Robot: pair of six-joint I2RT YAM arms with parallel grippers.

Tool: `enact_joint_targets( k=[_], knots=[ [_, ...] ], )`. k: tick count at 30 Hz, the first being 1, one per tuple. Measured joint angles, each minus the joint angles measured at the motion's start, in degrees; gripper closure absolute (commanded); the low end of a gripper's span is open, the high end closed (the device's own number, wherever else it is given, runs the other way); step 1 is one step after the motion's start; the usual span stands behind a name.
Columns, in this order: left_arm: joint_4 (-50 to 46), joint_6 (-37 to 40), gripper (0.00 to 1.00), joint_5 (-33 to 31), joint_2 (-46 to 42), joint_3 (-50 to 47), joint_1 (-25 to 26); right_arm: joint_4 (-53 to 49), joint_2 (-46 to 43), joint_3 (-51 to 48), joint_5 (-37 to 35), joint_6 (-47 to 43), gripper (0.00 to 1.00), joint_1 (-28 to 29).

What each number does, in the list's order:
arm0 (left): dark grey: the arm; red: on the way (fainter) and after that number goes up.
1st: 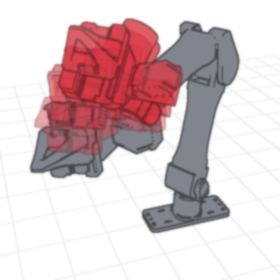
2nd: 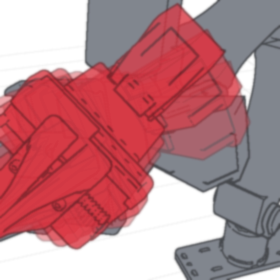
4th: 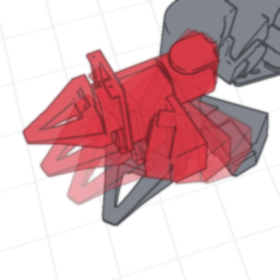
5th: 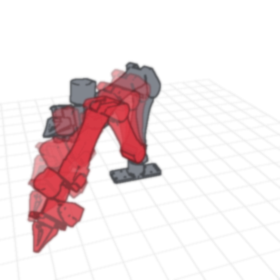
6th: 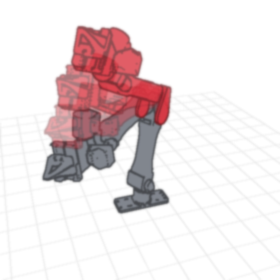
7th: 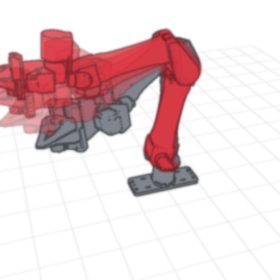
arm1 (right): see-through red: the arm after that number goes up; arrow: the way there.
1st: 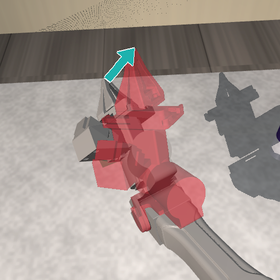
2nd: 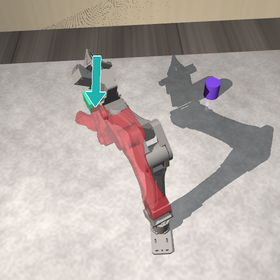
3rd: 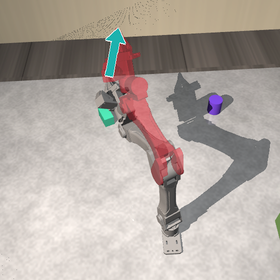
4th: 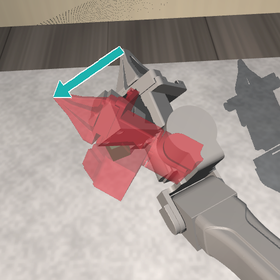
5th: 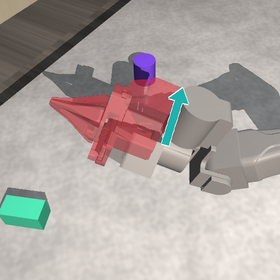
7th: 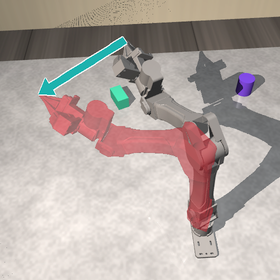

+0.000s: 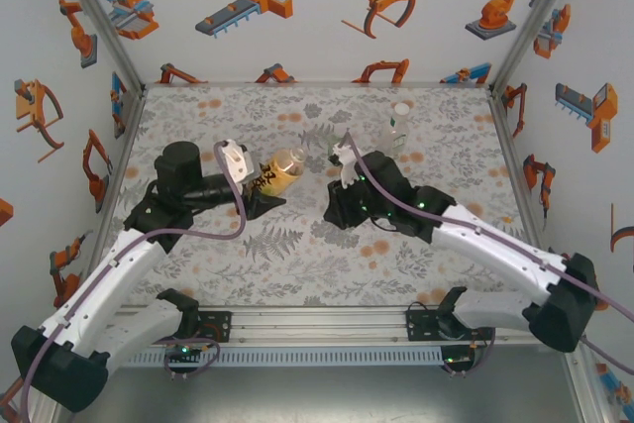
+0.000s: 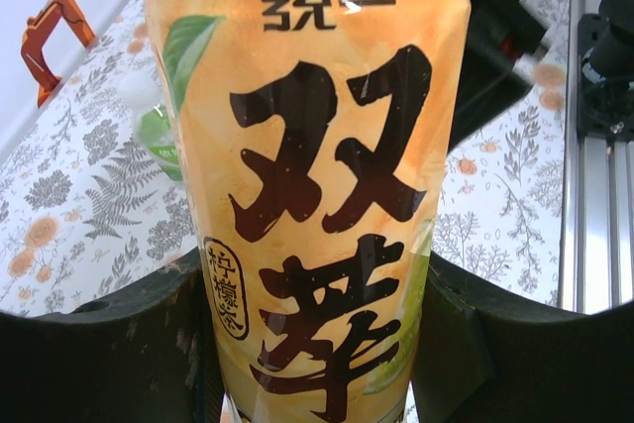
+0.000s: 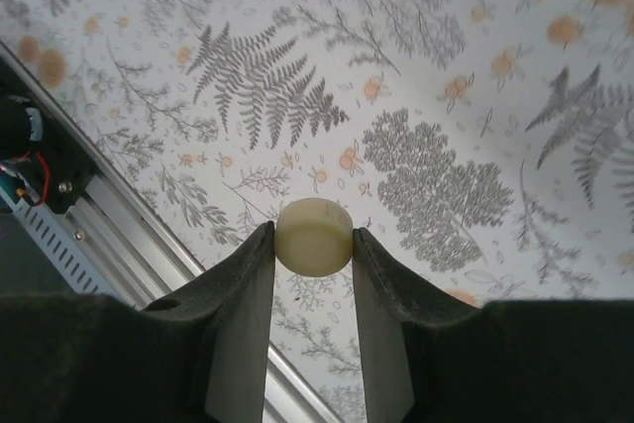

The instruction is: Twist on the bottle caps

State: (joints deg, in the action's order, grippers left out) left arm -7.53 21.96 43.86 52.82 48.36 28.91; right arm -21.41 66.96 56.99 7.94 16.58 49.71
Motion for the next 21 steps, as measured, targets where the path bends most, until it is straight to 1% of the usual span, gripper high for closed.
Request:
enact_joint_targets(
  k=[2,4,7,9,13,17,21],
  knots=[
    [-0.83,0.9,1.0,-0.44,0.0,0.07,0.39,0.55,-3.34,-0.04,0.48,-3.8,0.87,-0.04],
    [-1.36,1.57,1.0,-0.59,0.0,0.2,0.7,1.66,-6.51,-0.61,1.81,-7.48,0.88,-0.09],
    [-2.01,2.78,1.0,-0.66,0.0,0.39,1.09,2.84,-11.65,-1.81,4.68,-13.42,0.91,-0.09],
    [-3.04,3.87,1.0,-0.68,0.0,0.5,1.81,2.78,-14.08,-1.77,6.67,-17.55,0.96,-0.09],
    [-5.42,6.49,1.0,-0.92,0.0,0.94,4.13,-0.17,-16.09,-0.07,10.25,-25.92,0.99,-0.09],
    [-8.96,10.03,1.0,-2.47,0.28,2.14,6.97,-2.34,-18.01,1.16,13.14,-33.9,1.0,-0.09],
    [-11.87,13.2,1.0,-4.33,0.46,2.69,9.57,-3.5,-20.04,1.66,15.3,-39.74,1.0,-0.09]
  ],
)
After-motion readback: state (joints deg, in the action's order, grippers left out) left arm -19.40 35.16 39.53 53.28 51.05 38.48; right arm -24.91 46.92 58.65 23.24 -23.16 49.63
